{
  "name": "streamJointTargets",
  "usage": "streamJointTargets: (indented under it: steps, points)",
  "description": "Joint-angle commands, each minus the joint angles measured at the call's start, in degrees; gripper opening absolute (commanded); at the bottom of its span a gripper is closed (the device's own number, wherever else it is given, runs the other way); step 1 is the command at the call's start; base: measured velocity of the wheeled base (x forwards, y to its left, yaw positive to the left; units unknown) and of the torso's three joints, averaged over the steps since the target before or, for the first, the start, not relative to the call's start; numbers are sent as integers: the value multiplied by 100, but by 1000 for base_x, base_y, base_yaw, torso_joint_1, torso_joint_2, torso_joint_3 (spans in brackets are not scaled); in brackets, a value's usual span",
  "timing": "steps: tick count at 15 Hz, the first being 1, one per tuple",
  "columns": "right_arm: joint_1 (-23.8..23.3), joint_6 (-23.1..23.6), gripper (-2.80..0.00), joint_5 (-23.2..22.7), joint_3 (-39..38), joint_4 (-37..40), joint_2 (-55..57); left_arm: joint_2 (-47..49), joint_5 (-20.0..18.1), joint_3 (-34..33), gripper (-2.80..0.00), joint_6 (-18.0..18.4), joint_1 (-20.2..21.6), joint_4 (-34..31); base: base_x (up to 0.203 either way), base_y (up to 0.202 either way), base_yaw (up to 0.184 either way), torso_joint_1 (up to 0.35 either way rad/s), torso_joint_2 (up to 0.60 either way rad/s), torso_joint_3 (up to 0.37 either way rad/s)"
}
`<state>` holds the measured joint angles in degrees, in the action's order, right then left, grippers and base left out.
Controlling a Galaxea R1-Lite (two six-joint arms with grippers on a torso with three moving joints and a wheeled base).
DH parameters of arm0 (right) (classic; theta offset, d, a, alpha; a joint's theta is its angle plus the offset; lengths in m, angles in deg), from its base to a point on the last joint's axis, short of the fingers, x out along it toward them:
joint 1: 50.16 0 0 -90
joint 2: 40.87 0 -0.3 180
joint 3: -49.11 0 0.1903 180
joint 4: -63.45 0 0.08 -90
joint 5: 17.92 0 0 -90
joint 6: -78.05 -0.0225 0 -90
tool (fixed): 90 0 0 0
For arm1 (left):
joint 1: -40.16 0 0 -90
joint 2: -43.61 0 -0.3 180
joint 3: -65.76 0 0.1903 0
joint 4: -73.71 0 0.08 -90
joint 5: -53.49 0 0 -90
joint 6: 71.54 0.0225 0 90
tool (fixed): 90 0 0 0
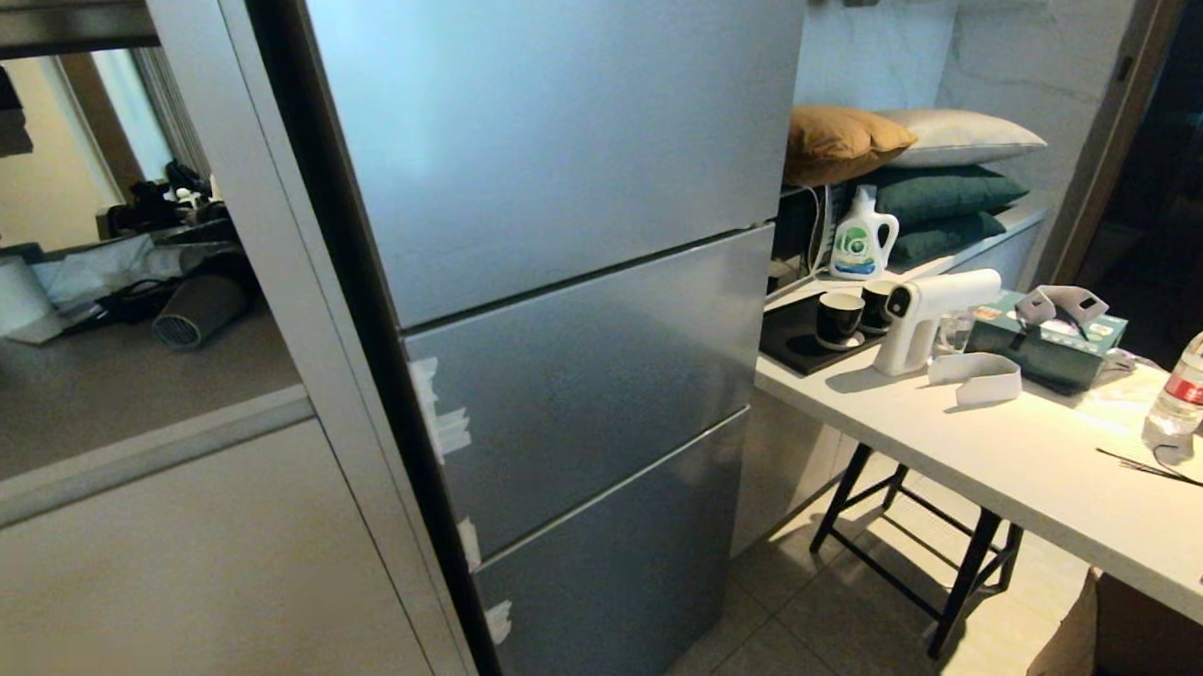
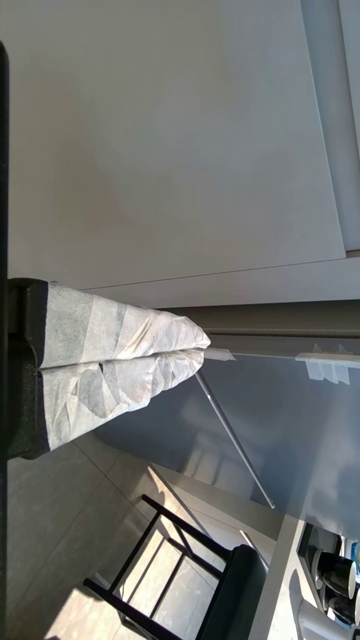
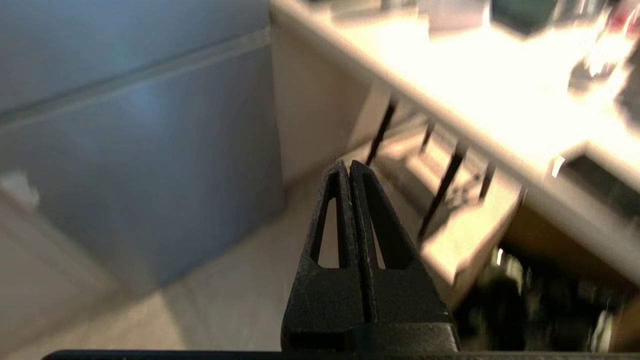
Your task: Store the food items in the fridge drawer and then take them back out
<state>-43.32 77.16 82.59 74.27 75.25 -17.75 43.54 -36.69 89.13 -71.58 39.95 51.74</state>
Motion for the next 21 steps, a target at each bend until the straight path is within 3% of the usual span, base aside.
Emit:
streamJointTargets:
  steps: [1,3,5,8,21]
  points:
    - [-146,-108,-280,-97,-111,497,-743,7,1,-62,-280,-3,3,9,0,0,0,0,0,0]
    - [-498,109,-280,-737,-150,582,-971,7,1,-62,-280,-4,3,3,0,0,0,0,0,0]
    - [-648,468,-280,-1074,-127,1155,-1546,7,1,-62,-280,-4,3,9,0,0,0,0,0,0]
    - [-667,599,-280,-1169,-151,1229,-2355,7,1,-62,-280,5,-5,0,0,0,0,0,0,0]
    - [-666,471,-280,-1173,-170,1218,-2308,7,1,-62,-280,5,3,9,0,-1,6,0,0,0]
